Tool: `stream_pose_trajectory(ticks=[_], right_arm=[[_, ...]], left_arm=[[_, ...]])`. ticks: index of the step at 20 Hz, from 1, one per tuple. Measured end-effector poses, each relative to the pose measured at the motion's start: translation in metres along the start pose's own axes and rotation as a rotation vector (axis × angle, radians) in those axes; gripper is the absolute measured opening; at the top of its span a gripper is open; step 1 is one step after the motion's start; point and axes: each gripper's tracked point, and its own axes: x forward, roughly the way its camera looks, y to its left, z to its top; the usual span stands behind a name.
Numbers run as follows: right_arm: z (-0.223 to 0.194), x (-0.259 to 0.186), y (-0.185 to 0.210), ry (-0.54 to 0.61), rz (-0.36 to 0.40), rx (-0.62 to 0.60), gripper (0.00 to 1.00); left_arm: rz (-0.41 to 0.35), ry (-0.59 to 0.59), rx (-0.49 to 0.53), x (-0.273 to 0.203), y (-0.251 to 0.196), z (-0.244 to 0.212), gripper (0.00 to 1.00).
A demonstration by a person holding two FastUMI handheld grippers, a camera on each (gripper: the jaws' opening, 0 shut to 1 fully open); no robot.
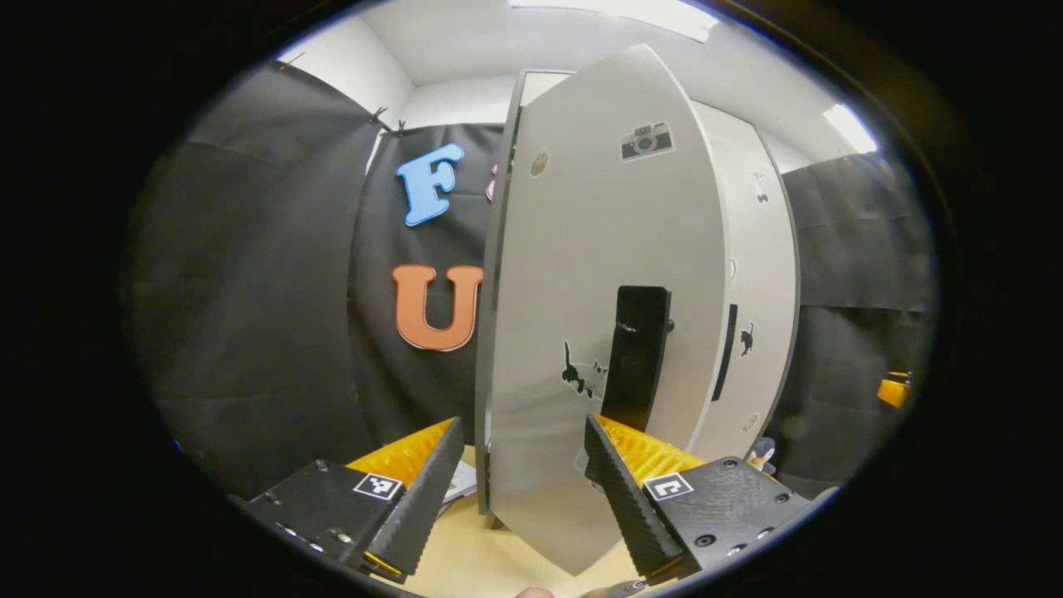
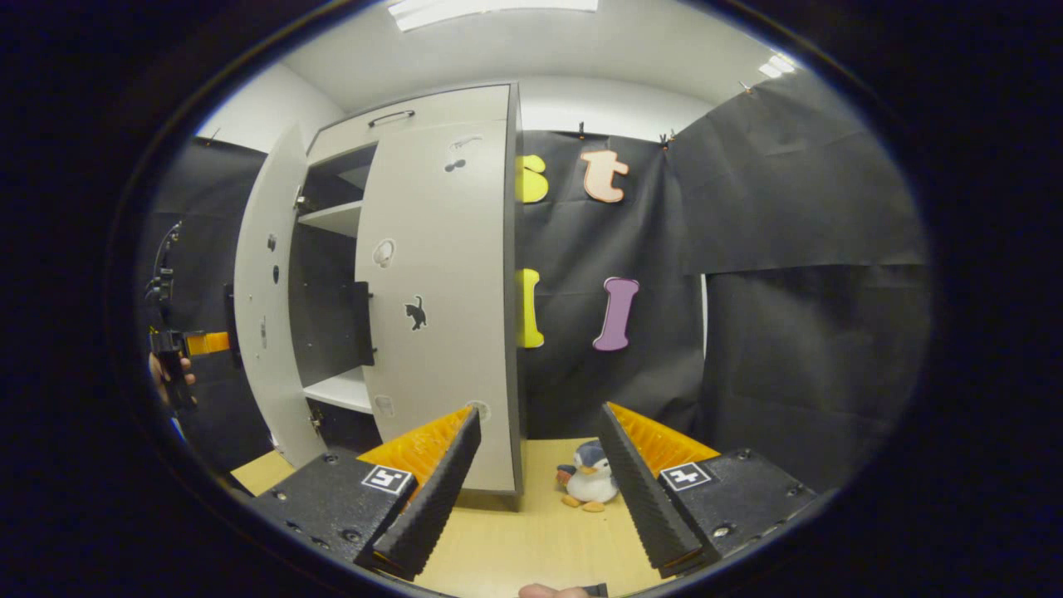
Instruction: Grasp the bottle in the cabinet with the left hand and place it on the coaster, then close the right door with the right hand and the left door with the left hand.
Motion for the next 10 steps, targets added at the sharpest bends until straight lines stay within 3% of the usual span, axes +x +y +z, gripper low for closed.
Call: stream_pose_trajectory(ticks=[10], right_arm=[[0.008,-0.024,-0.022,-0.039,-0.041,0.015,0.94]], left_arm=[[-0.089,0.010,0.003,0.020,-0.047,0.004,0.99]])
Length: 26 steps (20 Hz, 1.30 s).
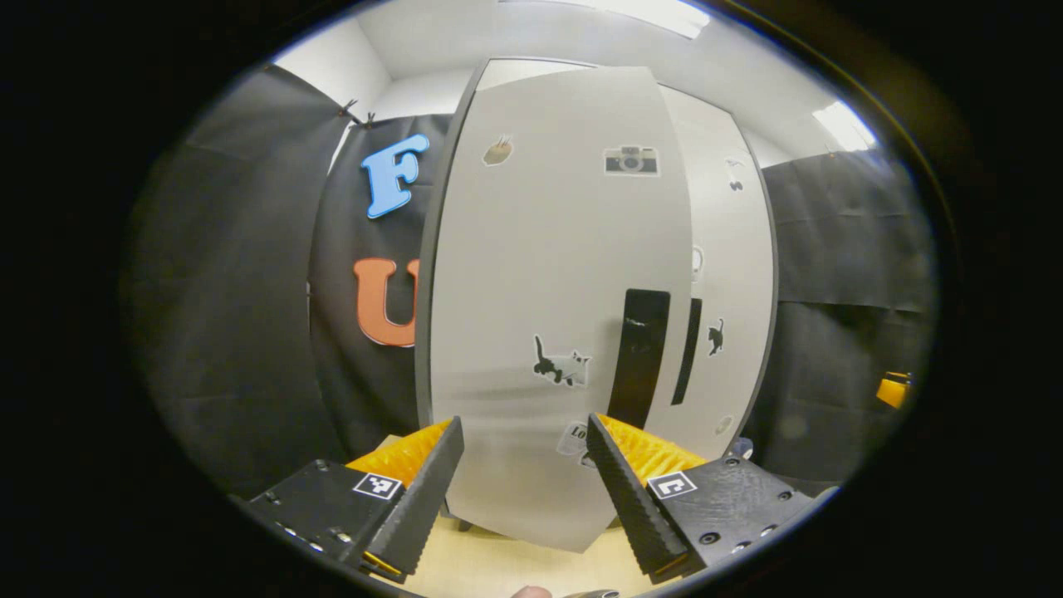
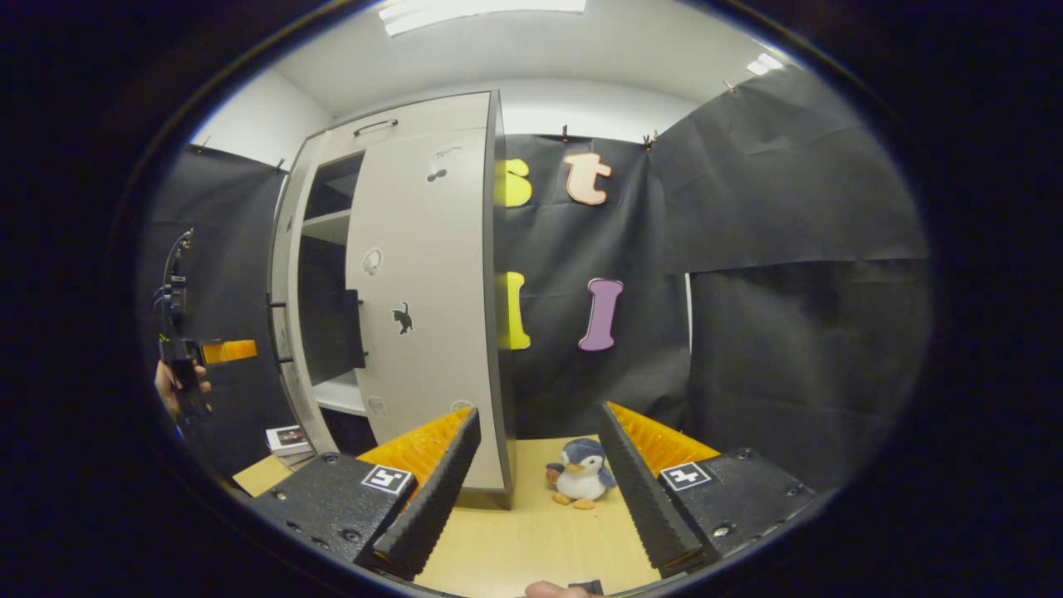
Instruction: Grasp the bottle in the cabinet with the left hand and place it on the coaster, then close the right door with the right hand and the left door with the left hand.
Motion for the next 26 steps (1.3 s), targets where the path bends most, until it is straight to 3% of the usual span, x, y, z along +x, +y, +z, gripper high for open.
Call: stream_pose_trajectory(ticks=[5,9,11,15,19,26], right_arm=[[0.025,0.002,0.015,-0.056,0.033,-0.003,0.94],[0.054,0.002,0.031,-0.125,0.059,-0.025,0.91],[0.071,0.002,0.040,-0.165,0.075,-0.026,0.94],[0.097,-0.005,0.051,-0.214,0.085,-0.035,0.95],[0.119,-0.011,0.057,-0.247,0.089,-0.047,0.92],[0.138,-0.015,0.063,-0.286,0.109,-0.060,0.95]], left_arm=[[0.008,-0.033,0.005,-0.018,-0.001,0.022,1.00],[0.031,-0.091,0.067,-0.041,0.003,0.052,0.86],[0.051,-0.124,0.103,-0.054,0.006,0.068,1.00],[0.127,-0.153,0.115,-0.081,0.016,0.094,0.99],[0.138,-0.242,0.097,-0.110,0.021,0.127,0.99],[0.166,-0.266,0.087,-0.134,0.038,0.146,0.98]])
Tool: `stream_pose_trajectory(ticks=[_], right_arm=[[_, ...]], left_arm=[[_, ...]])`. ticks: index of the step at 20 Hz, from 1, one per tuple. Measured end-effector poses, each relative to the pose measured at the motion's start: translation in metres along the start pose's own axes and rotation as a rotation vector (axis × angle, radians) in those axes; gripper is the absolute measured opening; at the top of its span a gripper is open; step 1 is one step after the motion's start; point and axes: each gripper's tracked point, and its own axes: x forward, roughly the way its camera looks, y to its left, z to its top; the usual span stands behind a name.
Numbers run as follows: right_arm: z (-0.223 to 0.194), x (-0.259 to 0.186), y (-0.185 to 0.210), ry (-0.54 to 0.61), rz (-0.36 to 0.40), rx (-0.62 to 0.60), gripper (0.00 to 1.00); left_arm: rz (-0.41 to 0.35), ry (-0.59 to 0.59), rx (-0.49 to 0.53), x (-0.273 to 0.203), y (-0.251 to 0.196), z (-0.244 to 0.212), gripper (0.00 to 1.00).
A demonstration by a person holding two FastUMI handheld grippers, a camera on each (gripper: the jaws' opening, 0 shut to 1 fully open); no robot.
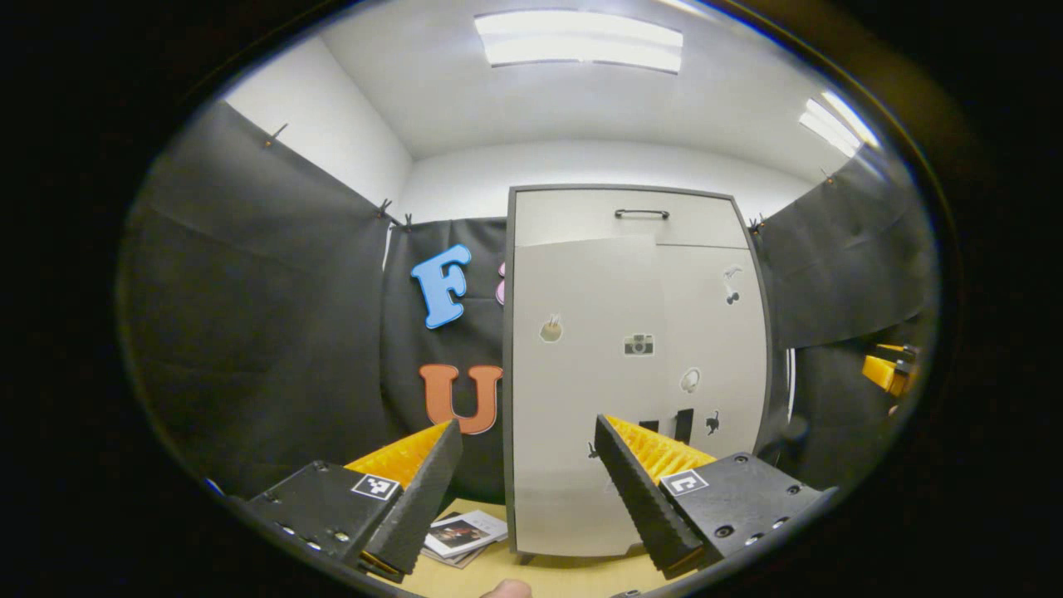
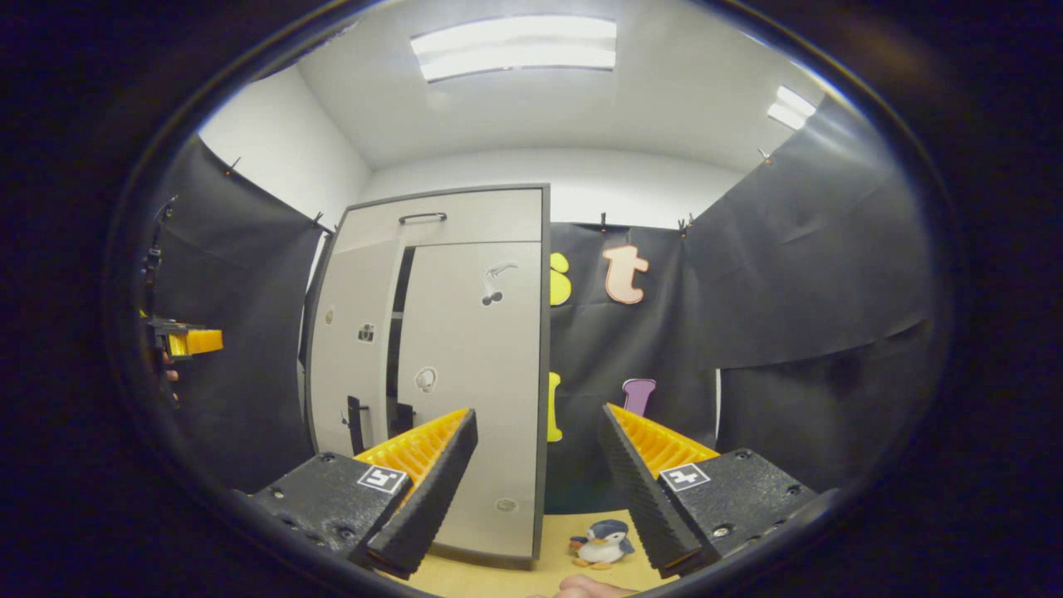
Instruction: Grasp the bottle in the cabinet with the left hand and place it on the coaster, then close the right door with the right hand and the left door with the left hand.
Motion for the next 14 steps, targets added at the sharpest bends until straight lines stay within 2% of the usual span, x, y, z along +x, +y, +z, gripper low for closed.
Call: stream_pose_trajectory(ticks=[6,8,14], right_arm=[[0.0001,0.0019,-0.0013,-0.001,-0.001,-0.006,0.96],[0.0010,0.0016,-0.0011,-0.003,-0.002,-0.006,0.96],[-0.0024,0.0008,0.0009,0.000,-0.005,-0.010,0.96]], left_arm=[[0.043,0.007,0.050,-0.0030,0.0099,-0.0038,1.00],[0.045,0.016,0.057,-0.0012,0.0079,-0.0041,0.96],[0.021,-0.009,0.050,-0.0041,0.0071,0.0028,1.00]])
